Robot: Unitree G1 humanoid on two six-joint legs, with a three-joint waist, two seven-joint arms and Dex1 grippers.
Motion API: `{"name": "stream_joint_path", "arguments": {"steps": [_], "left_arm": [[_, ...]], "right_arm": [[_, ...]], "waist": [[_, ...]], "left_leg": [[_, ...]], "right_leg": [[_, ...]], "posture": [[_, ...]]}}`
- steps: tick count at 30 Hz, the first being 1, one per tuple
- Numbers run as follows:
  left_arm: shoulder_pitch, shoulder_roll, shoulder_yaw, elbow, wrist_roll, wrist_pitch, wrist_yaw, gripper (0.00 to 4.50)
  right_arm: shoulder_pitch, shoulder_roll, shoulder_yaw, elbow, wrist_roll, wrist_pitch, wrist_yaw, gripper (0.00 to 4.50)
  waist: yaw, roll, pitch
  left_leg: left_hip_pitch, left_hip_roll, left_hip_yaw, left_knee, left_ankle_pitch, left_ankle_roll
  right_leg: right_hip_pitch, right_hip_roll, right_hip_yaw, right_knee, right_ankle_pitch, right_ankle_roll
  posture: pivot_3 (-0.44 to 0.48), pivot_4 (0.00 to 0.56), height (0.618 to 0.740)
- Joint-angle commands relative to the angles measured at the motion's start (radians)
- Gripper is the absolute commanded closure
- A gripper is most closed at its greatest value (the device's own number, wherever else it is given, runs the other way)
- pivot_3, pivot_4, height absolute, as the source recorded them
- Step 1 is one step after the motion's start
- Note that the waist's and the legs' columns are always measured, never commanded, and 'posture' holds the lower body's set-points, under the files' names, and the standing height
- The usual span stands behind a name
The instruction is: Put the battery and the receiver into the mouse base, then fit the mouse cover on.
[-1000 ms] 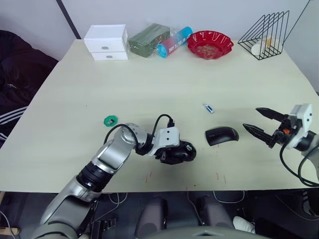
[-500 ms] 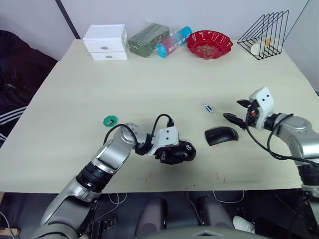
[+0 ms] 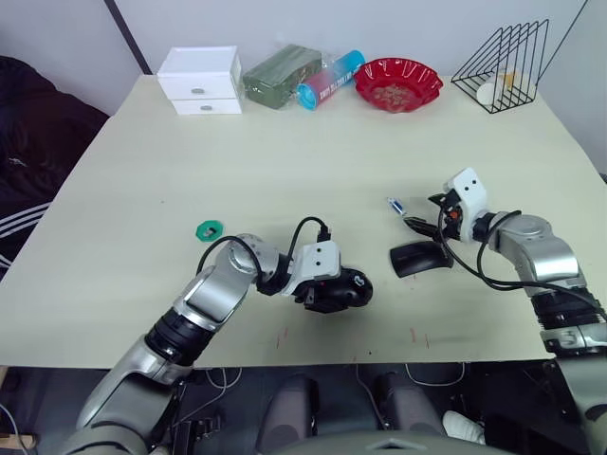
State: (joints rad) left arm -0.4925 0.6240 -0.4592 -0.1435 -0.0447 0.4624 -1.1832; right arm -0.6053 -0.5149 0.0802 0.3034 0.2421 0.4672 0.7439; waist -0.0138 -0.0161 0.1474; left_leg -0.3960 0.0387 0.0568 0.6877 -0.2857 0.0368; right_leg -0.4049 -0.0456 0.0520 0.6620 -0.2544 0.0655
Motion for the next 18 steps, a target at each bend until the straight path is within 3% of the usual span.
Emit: {"name": "stream_joint_path", "arguments": {"steps": [1, 13, 16, 18], "left_arm": [[0.025, 0.007, -0.027, 0.017, 0.017, 0.024, 0.002, 1.53], [0.028, 0.005, -0.028, 0.015, 0.018, 0.026, 0.005, 1.53], [0.029, 0.006, -0.029, 0.013, 0.019, 0.024, 0.004, 1.53], [0.029, 0.009, -0.030, 0.011, 0.021, 0.020, 0.002, 1.53]], "right_arm": [[-0.051, 0.016, 0.006, 0.066, -0.041, -0.092, 0.014, 0.00], [-0.148, 0.081, 0.005, 0.280, -0.100, -0.180, 0.013, 0.00], [-0.151, 0.085, 0.003, 0.291, -0.110, -0.185, 0.016, 0.79], [-0.152, 0.086, 0.002, 0.292, -0.112, -0.178, 0.023, 1.76]], "waist": [[0.000, 0.000, 0.000], [0.000, 0.000, 0.000], [0.000, 0.000, 0.000], [-0.001, 0.000, 0.000]], "left_leg": [[0.000, 0.000, 0.000, 0.000, 0.000, 0.000], [0.000, 0.000, 0.000, 0.000, 0.000, 0.000], [0.000, 0.000, 0.001, 0.000, 0.000, 0.000], [0.000, 0.000, 0.000, 0.000, 0.000, 0.000]], "right_leg": [[0.000, 0.000, 0.000, 0.000, 0.000, 0.000], [0.000, 0.000, 0.000, 0.000, 0.000, 0.000], [0.000, 0.000, 0.000, 0.000, 0.000, 0.000], [0.000, 0.000, 0.000, 0.000, 0.000, 0.000]], "posture": [[0.000, 0.150, 0.740], [0.000, 0.150, 0.740], [0.000, 0.150, 0.740], [0.000, 0.150, 0.740]]}}
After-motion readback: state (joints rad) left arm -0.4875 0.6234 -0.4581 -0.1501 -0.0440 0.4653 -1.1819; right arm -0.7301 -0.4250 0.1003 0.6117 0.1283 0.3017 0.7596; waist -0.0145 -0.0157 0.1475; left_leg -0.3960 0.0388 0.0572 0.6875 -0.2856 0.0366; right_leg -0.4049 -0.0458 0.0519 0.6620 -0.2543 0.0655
